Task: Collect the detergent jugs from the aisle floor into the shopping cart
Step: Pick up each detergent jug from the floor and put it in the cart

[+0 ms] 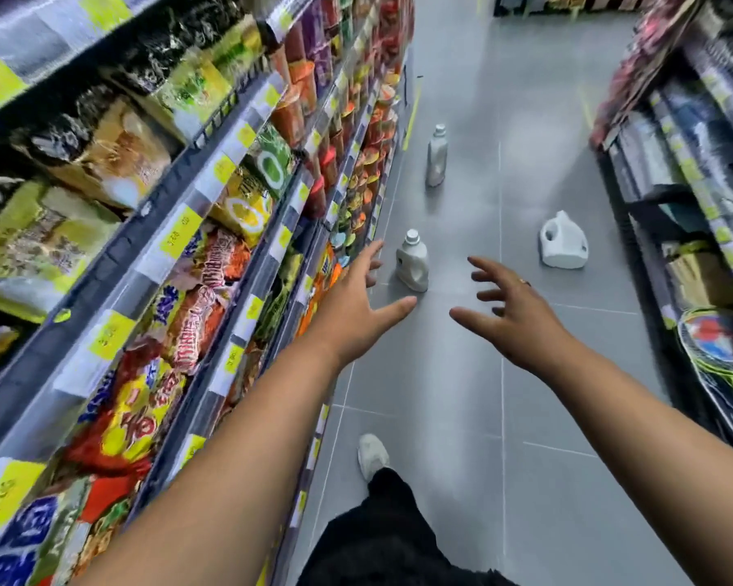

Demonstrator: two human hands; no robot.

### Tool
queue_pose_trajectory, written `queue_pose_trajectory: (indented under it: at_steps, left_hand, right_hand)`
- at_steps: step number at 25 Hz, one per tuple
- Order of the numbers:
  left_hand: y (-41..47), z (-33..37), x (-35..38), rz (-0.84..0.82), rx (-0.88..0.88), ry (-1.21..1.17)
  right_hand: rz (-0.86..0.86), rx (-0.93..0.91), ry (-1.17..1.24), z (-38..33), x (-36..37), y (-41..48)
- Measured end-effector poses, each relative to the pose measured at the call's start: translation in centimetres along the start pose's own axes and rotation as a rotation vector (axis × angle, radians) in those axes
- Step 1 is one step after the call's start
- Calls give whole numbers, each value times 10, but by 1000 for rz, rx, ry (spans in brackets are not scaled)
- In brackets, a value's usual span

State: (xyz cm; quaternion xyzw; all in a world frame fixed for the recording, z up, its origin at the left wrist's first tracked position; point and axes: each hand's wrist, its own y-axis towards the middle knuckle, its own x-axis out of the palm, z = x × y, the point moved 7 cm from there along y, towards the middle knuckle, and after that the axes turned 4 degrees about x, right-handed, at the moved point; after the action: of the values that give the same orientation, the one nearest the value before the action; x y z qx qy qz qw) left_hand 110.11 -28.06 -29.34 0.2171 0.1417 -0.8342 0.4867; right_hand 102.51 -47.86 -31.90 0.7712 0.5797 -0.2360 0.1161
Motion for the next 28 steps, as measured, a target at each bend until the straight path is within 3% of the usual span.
queue_pose_trajectory:
  at_steps: [8,15,22,28]
  left_hand:
    - [216,-39,-23,-125,-26,17]
    - [377,-75,4,-177,-54,11]
    - [534,-150,48,-197,-174,61]
    - [626,-246,100,-227,-225,43]
  right_hand:
    - [111,143,205,16,8,178]
    - [93,237,176,63,-12,321]
    - [-20,324,167,134,4,504]
    - [-48,414,126,228,62,600]
